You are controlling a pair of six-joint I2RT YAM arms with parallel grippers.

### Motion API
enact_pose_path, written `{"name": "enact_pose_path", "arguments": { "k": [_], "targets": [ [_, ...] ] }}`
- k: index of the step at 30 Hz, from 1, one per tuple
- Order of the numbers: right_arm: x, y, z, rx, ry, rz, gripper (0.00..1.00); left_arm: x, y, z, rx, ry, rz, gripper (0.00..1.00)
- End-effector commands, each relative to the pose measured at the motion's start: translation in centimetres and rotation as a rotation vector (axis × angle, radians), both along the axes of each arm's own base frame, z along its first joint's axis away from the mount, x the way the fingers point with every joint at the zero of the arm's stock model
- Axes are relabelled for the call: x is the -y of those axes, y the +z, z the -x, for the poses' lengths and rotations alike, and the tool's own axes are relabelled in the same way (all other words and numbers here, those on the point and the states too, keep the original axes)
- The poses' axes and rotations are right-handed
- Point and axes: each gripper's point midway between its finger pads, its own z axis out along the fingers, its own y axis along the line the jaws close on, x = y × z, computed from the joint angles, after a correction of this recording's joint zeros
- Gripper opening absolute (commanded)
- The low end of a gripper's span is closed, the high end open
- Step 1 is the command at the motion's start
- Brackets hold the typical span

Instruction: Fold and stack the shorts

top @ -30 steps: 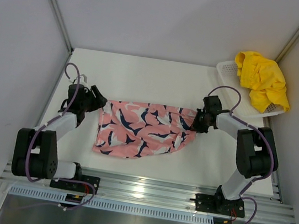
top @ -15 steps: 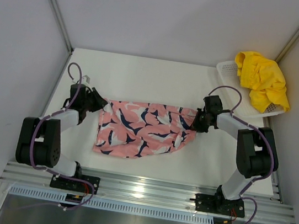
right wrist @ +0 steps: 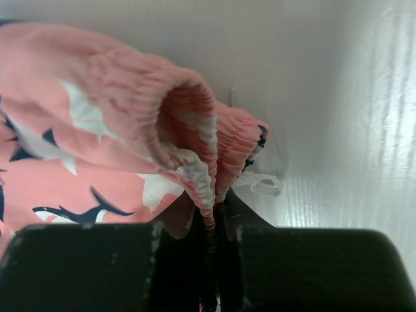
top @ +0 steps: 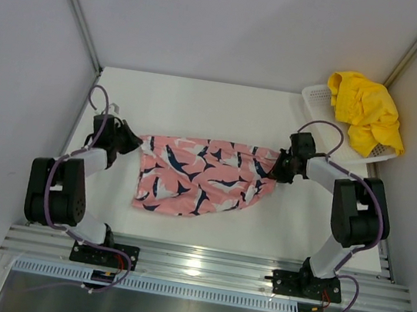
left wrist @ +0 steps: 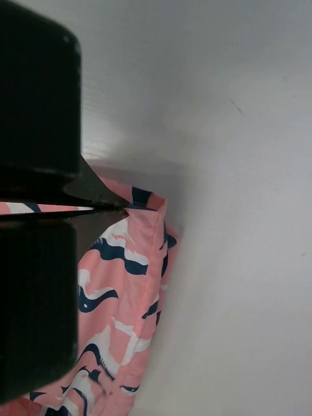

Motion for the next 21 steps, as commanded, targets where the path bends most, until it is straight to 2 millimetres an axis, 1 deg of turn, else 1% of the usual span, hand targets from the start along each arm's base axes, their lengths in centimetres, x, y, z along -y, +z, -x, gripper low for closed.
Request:
{"name": "enact_pose_path", "arguments": {
  "k": [1, 5, 6, 7, 8, 10, 11, 14, 15, 20, 21],
  "targets": [
    [0.9, 0.2, -1.1, 0.017, -0.068, -0.018, 0.00, -2.1, 1.4, -0.9, 0.034, 0.038, -0.043, 0.00],
    [0.7, 0.3, -1.2, 0.021, -0.065, -0.031, 0.00, -2.0, 0.9, -1.4, 0.017, 0.023, -0.038, 0.00],
    [0.5, 0.4, -1.3, 0.023, -0.062, -0.036, 0.00, -1.8, 1.1, -1.5, 0.022, 0.012, -0.029, 0.10],
    [0.4, 0.3, -1.2, 0.021, -0.058, -0.038, 0.00, -1.6, 1.1, -1.6, 0.023, 0.005, -0.021, 0.26],
    [0.3, 0.4, -1.3, 0.025, -0.051, -0.039, 0.00, -1.4, 1.3, -1.8, 0.034, -0.003, -0.013, 0.54],
    [0.3, 0.4, -1.3, 0.023, -0.051, -0.033, 0.00, -0.8, 1.6, -1.6, 0.058, -0.024, 0.012, 0.63],
    [0.3, 0.4, -1.3, 0.025, -0.053, -0.034, 0.00, -0.5, 2.5, -1.6, 0.084, -0.029, 0.018, 0.68],
    [0.1, 0.5, -1.4, 0.023, -0.052, -0.041, 0.00, 0.0, 3.3, -0.9, 0.109, -0.041, 0.013, 0.69],
    [0.1, 0.5, -1.4, 0.022, -0.056, -0.043, 0.00, 0.1, 4.2, -0.7, 0.130, -0.045, 0.008, 0.69],
    [0.3, 0.6, -2.2, 0.028, -0.084, -0.077, 0.00, 1.7, 3.9, 1.0, 0.108, -0.078, -0.003, 0.71],
    [0.3, 0.7, -2.6, 0.036, -0.086, -0.083, 0.00, 1.9, 3.4, 1.4, 0.096, -0.078, 0.000, 0.72]
  ]
}}
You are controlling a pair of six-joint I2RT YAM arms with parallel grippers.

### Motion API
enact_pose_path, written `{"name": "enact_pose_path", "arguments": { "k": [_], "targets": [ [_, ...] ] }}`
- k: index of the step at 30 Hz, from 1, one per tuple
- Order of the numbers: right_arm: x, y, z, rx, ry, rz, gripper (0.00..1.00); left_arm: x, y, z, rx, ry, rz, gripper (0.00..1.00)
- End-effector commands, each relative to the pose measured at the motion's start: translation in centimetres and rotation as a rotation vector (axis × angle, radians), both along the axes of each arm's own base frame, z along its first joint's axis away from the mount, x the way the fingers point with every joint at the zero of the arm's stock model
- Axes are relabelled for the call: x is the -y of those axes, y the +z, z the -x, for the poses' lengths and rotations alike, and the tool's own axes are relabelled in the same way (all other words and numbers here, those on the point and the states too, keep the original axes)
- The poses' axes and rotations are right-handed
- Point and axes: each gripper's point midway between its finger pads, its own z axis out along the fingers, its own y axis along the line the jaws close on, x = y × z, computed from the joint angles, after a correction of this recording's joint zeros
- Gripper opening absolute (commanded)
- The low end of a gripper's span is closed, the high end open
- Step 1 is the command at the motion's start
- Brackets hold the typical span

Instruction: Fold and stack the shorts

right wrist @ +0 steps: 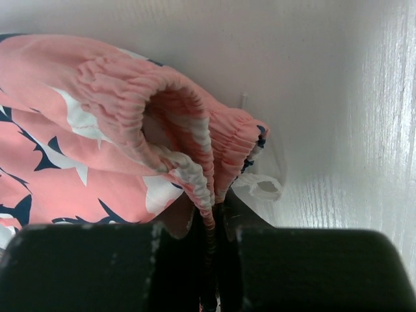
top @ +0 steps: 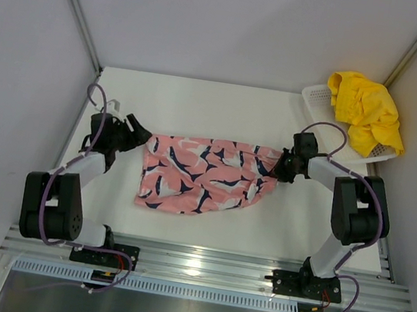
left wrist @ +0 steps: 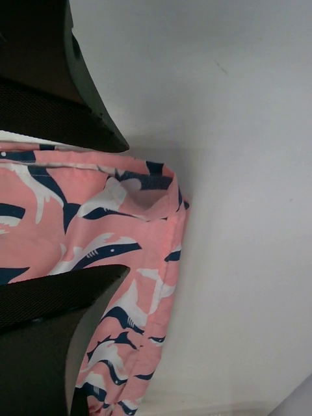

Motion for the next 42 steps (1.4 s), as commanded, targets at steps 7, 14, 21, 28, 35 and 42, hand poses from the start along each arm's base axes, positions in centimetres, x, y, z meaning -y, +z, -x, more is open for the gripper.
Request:
{"name": "enact_pose_path", "arguments": {
  "k": [7, 14, 21, 28, 35, 42],
  "targets": [
    [0.0, 0.6, -4.7, 0.065, -0.030, -0.029, 0.00, 2.1, -1.1, 2.4, -0.009, -0.069, 0.019, 0.76],
    [0.8, 0.1, -7.6, 0.074, -0.049, -0.031, 0.00, 4.6, -2.0, 6.2, -0.025, -0.129, 0.062, 0.76],
    [0.8, -0.3, -9.6, 0.087, -0.065, -0.044, 0.00, 6.7, -0.7, 9.5, -0.010, -0.188, 0.085, 0.75],
    [0.5, -0.6, -9.7, 0.084, -0.050, -0.036, 0.00, 7.1, -1.4, 10.5, -0.059, -0.227, 0.066, 0.67],
    [0.8, -0.9, -9.6, 0.075, -0.054, -0.037, 0.00, 6.8, -3.1, 11.4, -0.097, -0.209, 0.063, 0.65],
    [0.9, -0.9, -9.6, 0.072, -0.061, -0.044, 0.00, 6.9, -6.2, 12.6, -0.223, -0.219, 0.064, 0.60]
  ]
}}
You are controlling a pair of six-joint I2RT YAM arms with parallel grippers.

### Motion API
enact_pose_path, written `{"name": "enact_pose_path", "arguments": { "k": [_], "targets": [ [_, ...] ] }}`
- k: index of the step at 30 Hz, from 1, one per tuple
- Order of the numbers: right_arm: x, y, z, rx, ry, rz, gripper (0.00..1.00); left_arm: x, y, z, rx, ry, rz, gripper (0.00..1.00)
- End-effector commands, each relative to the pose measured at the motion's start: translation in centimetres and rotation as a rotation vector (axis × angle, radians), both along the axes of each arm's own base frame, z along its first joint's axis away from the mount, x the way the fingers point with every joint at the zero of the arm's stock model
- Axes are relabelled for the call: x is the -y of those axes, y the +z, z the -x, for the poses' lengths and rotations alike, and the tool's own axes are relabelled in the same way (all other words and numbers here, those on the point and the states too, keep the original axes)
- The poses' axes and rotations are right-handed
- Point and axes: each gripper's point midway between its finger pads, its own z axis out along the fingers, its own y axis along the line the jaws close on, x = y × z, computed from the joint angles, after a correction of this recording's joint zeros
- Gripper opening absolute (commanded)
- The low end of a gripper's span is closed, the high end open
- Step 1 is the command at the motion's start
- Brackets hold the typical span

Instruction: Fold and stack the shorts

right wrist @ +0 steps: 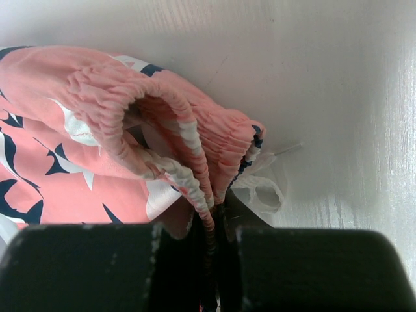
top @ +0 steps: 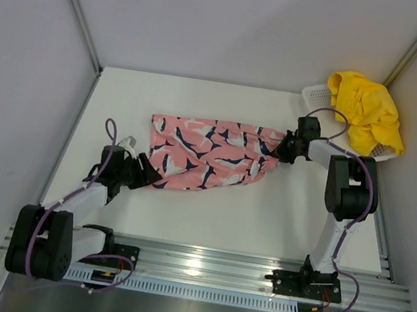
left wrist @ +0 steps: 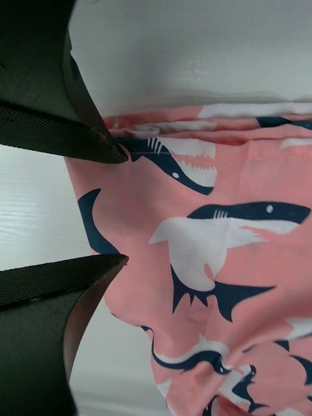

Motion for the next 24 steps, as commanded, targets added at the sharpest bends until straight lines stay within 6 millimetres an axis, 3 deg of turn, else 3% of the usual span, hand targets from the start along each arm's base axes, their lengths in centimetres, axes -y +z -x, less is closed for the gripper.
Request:
{"name": "enact_pose_path", "arguments": {
  "k": [1, 6, 13, 16, 18, 21, 24],
  "targets": [
    [0.5, -0.6, -0.8, 0.004, -0.009, 0.011, 0.00, 0.2, -1.3, 0.9, -0.047, -0.025, -0.005, 0.60],
    [0.7, -0.6, -0.8, 0.002, -0.013, 0.001, 0.00, -0.1, -2.1, 1.2, -0.084, -0.009, -0.023, 0.55],
    [0.5, -0.6, -0.7, 0.001, -0.012, -0.016, 0.00, 0.4, -3.1, 0.7, -0.135, -0.031, -0.044, 0.41],
    [0.7, -0.4, -0.8, 0.005, -0.016, -0.020, 0.00, 0.3, -3.4, 1.3, -0.164, -0.026, -0.078, 0.30],
    [0.6, -0.5, -0.8, 0.002, -0.016, -0.024, 0.00, 0.3, -3.5, 1.6, -0.180, -0.028, -0.085, 0.14],
    [1.0, -0.3, -0.9, 0.000, -0.024, -0.021, 0.00, -0.2, -3.5, 2.2, -0.184, -0.009, -0.106, 0.03],
    [1.7, -0.2, -1.1, 0.001, -0.035, 0.002, 0.00, -0.7, -3.2, 2.5, -0.168, 0.019, -0.141, 0.00]
  ]
}}
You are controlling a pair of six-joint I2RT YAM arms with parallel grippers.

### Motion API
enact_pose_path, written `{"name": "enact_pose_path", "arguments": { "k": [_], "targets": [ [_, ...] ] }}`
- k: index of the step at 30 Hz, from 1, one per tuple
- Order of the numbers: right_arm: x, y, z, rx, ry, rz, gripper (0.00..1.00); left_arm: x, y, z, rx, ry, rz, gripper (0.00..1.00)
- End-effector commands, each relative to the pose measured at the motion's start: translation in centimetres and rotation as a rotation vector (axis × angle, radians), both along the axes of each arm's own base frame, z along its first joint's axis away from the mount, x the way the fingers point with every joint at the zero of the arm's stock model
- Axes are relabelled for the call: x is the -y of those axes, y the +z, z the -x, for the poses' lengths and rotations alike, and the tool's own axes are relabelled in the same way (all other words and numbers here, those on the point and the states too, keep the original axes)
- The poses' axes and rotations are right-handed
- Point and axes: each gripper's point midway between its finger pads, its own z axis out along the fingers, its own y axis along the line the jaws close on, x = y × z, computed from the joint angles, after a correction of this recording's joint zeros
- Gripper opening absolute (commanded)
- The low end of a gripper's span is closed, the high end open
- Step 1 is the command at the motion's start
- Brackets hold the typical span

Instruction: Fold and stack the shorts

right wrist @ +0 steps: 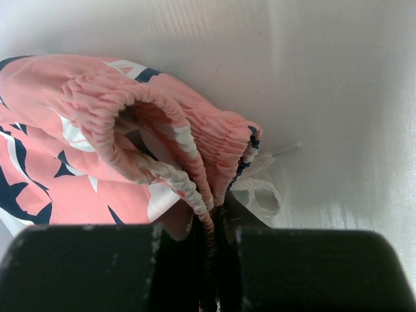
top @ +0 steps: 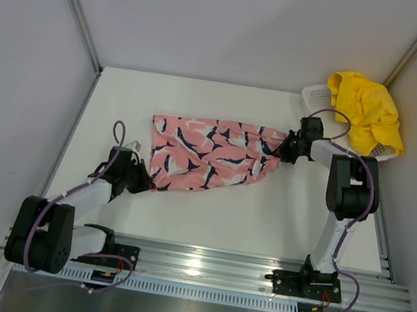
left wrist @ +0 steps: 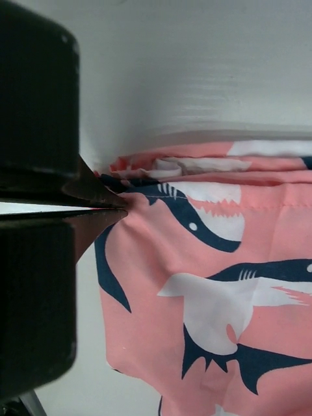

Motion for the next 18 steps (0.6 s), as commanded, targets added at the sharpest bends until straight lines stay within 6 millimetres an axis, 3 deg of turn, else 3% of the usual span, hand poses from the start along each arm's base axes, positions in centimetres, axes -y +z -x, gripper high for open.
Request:
{"name": "enact_pose_path", "arguments": {
  "k": [1, 10, 12, 13, 14, 15, 16, 18],
  "targets": [
    [1.5, 0.0, -0.9, 0.006, -0.032, 0.038, 0.00, -0.8, 0.0, 0.8, -0.013, 0.028, -0.061, 0.00],
    [3.7, 0.3, -1.1, -0.015, -0.092, 0.051, 0.00, -1.3, 0.7, 1.2, 0.012, 0.063, -0.104, 0.00],
    [3.2, 0.3, -1.0, -0.010, -0.069, 0.041, 0.00, -1.1, 1.5, 0.8, 0.045, 0.051, -0.095, 0.00],
    [3.0, 0.4, -1.0, -0.009, -0.062, 0.042, 0.00, -0.8, 2.9, -0.2, 0.084, 0.046, -0.086, 0.00],
    [2.4, 0.1, -0.8, -0.015, -0.046, 0.062, 0.00, -0.8, 3.7, -0.7, 0.106, 0.042, -0.087, 0.15],
    [2.3, 0.1, -0.8, -0.012, -0.031, 0.081, 0.00, -0.8, 4.7, -1.2, 0.130, 0.040, -0.091, 0.21],
    [2.1, -0.1, -0.6, -0.015, -0.025, 0.100, 0.00, -0.4, 8.0, -3.1, 0.195, 0.034, -0.085, 0.30],
    [0.7, -0.1, -0.2, -0.012, 0.012, 0.103, 0.00, -0.5, 9.9, -4.2, 0.218, 0.020, -0.107, 0.41]
  ]
}}
